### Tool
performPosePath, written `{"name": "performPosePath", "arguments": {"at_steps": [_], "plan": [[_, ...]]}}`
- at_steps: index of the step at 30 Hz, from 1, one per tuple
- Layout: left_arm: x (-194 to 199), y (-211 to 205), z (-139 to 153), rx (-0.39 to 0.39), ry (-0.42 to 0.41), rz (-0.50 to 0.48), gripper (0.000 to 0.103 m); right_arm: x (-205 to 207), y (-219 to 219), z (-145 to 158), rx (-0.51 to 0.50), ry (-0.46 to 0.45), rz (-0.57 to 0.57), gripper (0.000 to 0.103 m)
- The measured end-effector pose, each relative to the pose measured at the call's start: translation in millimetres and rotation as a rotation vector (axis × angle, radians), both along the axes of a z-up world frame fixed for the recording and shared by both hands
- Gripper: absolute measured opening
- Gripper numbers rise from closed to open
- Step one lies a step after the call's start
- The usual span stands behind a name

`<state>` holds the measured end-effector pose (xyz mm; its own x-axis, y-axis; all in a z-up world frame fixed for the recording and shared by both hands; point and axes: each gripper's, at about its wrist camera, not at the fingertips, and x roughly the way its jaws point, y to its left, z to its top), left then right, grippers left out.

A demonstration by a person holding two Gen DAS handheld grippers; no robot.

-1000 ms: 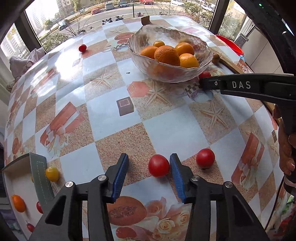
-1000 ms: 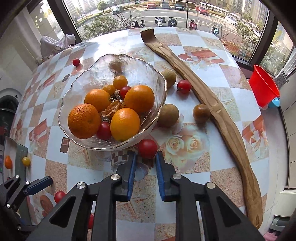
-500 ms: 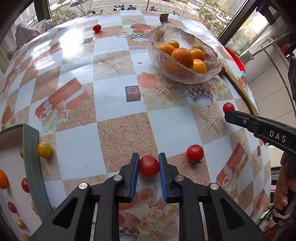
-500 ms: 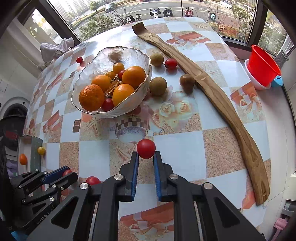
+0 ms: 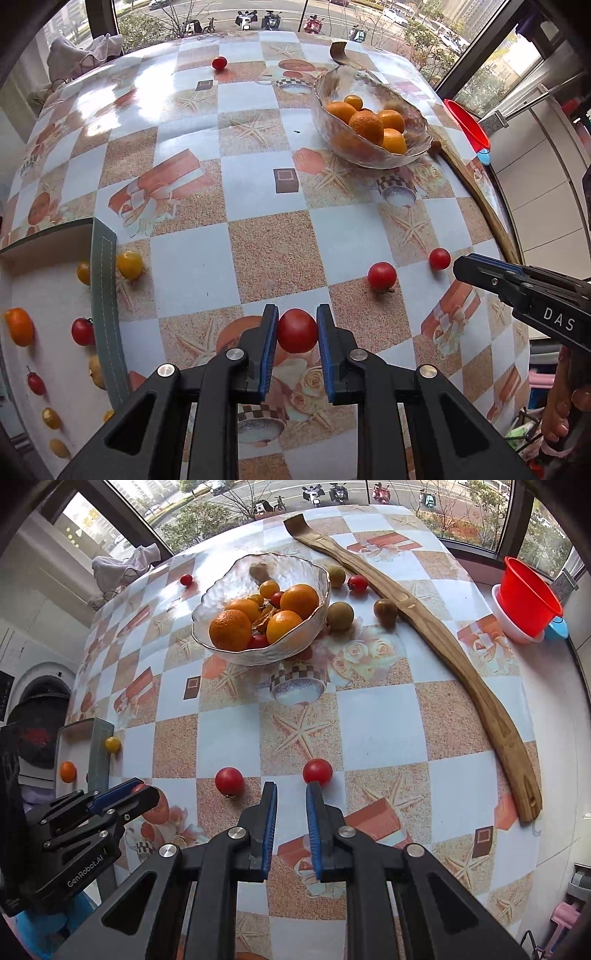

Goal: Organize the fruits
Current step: 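Carry both red cherry tomatoes over the tray and open both tools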

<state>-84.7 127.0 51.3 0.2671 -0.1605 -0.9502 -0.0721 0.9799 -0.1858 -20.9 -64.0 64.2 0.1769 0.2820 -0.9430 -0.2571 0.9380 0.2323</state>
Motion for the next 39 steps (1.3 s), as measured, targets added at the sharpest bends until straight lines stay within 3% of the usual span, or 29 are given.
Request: {"name": "performPosePath", "arguments": {"at_steps": [11, 19, 22, 25, 30, 32, 35, 39], "plan": [[-33.0, 38.6, 15.2, 0.0, -0.031, 0.043, 0.023, -23.0, 25.2, 13.1, 0.027, -0.017, 0.011, 0.018], [-54.4, 58.1, 14.1, -0.004, -0.024, 0.034, 0.023, -27.9, -1.1, -11.6, -0.023, 0.027, -0.143, 0.02], [-57.6, 60.0, 13.4, -0.009, -0.02, 0.027, 0.023, -26.7, -4.4, -19.8, -0.076, 0.016, -0.154, 0.029], [-58.8, 59.8, 14.3, -0.009, -0.022, 0.017, 0.023, -21.4, -0.3, -21.6, -0.106, -0.021, -0.141, 0.045], [-60.4, 60.5, 17.2, -0.007, -0.026, 0.013, 0.023, -4.4, 9.7, -35.1, -0.171, -0.035, -0.141, 0.046], [-61.1, 61.4, 18.2, -0.008, -0.027, 0.018, 0.023, 0.0, 8.4, -38.7, -0.202, -0.031, -0.157, 0.042], [-63.5, 63.6, 19.7, -0.01, -0.029, 0.023, 0.023, 1.7, -2.0, -42.3, -0.205, -0.009, -0.18, 0.021], [-67.0, 66.2, 21.0, -0.006, -0.028, 0.025, 0.023, -0.1, -4.2, -43.3, -0.199, -0.001, -0.15, 0.021]]}}
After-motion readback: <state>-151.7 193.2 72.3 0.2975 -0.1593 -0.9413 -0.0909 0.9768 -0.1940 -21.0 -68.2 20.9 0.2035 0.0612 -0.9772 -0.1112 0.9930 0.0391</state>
